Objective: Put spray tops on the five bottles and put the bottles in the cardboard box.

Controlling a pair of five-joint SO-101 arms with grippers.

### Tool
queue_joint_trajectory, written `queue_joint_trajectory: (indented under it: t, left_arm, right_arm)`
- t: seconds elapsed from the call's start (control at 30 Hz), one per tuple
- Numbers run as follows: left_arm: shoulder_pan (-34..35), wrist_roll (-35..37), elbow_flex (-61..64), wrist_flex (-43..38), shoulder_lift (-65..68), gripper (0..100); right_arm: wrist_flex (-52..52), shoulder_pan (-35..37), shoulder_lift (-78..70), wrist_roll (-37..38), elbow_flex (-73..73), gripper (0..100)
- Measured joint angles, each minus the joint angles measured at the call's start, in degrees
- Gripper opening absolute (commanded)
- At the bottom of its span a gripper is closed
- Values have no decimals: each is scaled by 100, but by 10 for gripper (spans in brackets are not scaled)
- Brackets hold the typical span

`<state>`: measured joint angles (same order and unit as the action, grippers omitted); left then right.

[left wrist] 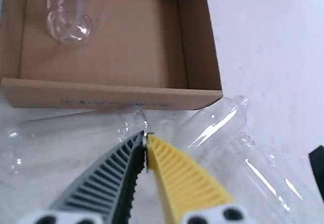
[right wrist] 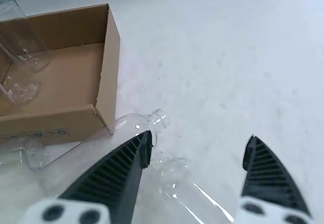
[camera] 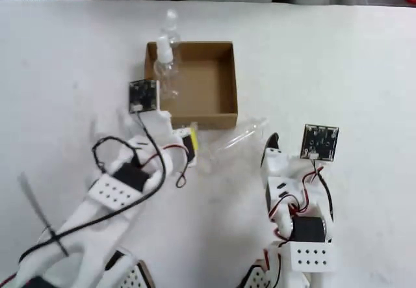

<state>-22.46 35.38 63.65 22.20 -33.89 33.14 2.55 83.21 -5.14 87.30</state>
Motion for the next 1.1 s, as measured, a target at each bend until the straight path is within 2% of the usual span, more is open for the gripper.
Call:
queue_joint_trajectory:
  t: [0.07,0.23,0.63,0.9,1.1]
  left_arm:
    - [-18,0,0,-316,519,24]
    - [-18,0,-114,-510,1257,24]
    - [-334,-53,-202,-360,1336,24]
    - [-378,-62,44,185,-193,24]
    - [-396,-62,167,-26,-888,24]
  right_arm:
    - [0,9,0,0,0,265]
    - [0,9,0,0,0,265]
    - [0,9,0,0,0,265]
    - [0,9,0,0,0,265]
    - [0,9,0,0,0,265]
